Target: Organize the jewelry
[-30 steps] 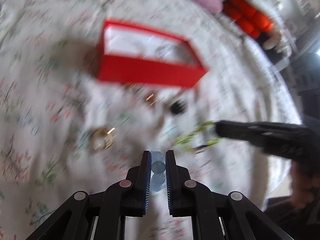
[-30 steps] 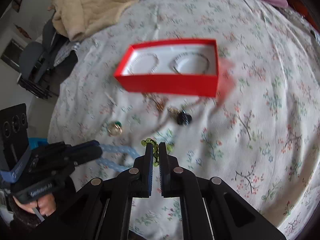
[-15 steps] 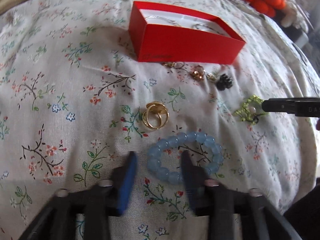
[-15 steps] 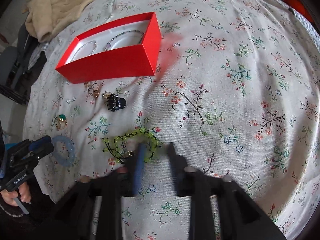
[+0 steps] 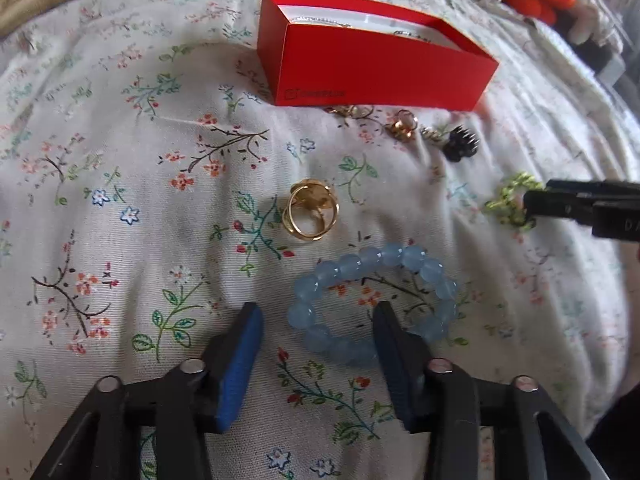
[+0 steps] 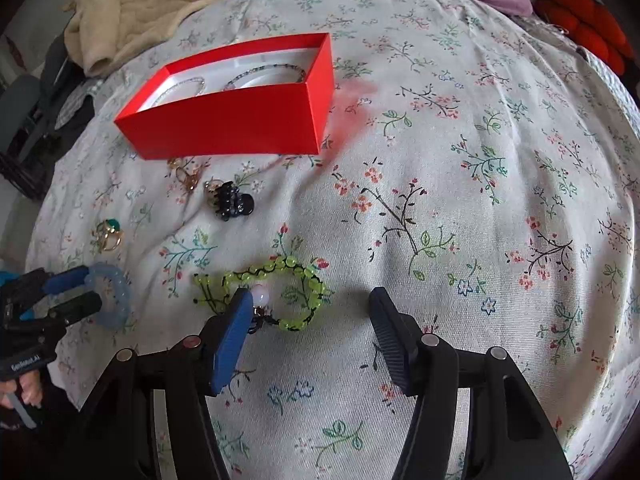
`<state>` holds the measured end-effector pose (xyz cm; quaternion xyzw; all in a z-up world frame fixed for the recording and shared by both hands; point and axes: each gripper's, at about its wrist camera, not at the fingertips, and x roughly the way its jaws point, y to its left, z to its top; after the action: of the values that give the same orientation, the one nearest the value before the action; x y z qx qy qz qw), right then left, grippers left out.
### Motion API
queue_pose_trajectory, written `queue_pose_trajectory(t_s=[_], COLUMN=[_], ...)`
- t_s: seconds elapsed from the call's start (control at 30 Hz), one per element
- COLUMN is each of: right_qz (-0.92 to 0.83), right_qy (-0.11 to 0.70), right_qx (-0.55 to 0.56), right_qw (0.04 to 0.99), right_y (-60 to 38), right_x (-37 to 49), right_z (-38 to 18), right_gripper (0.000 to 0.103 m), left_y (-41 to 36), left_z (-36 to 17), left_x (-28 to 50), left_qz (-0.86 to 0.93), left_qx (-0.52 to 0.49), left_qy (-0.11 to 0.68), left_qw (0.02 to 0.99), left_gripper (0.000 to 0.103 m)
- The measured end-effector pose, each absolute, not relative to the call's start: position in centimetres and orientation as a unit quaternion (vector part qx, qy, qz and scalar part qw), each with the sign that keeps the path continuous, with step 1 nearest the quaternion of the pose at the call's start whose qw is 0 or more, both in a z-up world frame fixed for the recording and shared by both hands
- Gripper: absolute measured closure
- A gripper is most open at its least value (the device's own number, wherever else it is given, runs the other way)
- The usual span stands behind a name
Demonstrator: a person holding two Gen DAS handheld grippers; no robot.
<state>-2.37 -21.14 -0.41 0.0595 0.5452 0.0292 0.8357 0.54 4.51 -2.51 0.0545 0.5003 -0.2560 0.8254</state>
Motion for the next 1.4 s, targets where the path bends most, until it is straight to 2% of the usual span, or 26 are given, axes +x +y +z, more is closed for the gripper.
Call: queue_pose_trajectory(t_s=[0.07,0.13,0.17,0.2,0.23,0.3,0.8,1.4], right_qz=[0.017,0.011,0.013,0.015,0.019,0.033,0.043,0.054], right_qy=[0.536,0.529,0.526,0.525,0.524,0.527,0.500,0.449], right_qx=[0.046,0.033,0.030,0.030,0.029,0.032,0.060,0.110], right_qw=[0.843,0.848,0.850,0.851,0.851,0.849,0.863,0.885], right_y=[-20.7,-20.4,-20.2,-20.3,-20.0,-19.6,-18.9,-19.3], right_x=[-2.3,-2.3,-2.3,-2.4,-2.3,-2.0,-1.3,2.8], right_z=[-0.6,-0.6,-0.6,-0.5,-0.5,-0.3,4.7,11.6], right_gripper=[0.045,0.056,0.060,0.069,0.081,0.097,0.097,0.097], left_y=[4.2,4.3,4.4,4.5,4.6,4.9,4.3,-1.2], left_z=[-2.6,-2.6,-2.6,-2.6,-2.5,-2.3,3.1,9.9], left_x=[0.3,0.3,0.3,0.3,0.4,0.5,1.3,5.4], left_qz=[-0.246,-0.238,-0.234,-0.230,-0.225,-0.223,-0.260,-0.281], left_qx=[0.065,0.063,0.062,0.062,0.063,0.052,-0.006,0.002], left_qy=[0.494,0.493,0.493,0.493,0.493,0.494,0.465,0.429], left_qw=[0.831,0.834,0.836,0.837,0.838,0.839,0.846,0.858], left_gripper=[0.066,0.074,0.083,0.095,0.095,0.095,0.095,0.095])
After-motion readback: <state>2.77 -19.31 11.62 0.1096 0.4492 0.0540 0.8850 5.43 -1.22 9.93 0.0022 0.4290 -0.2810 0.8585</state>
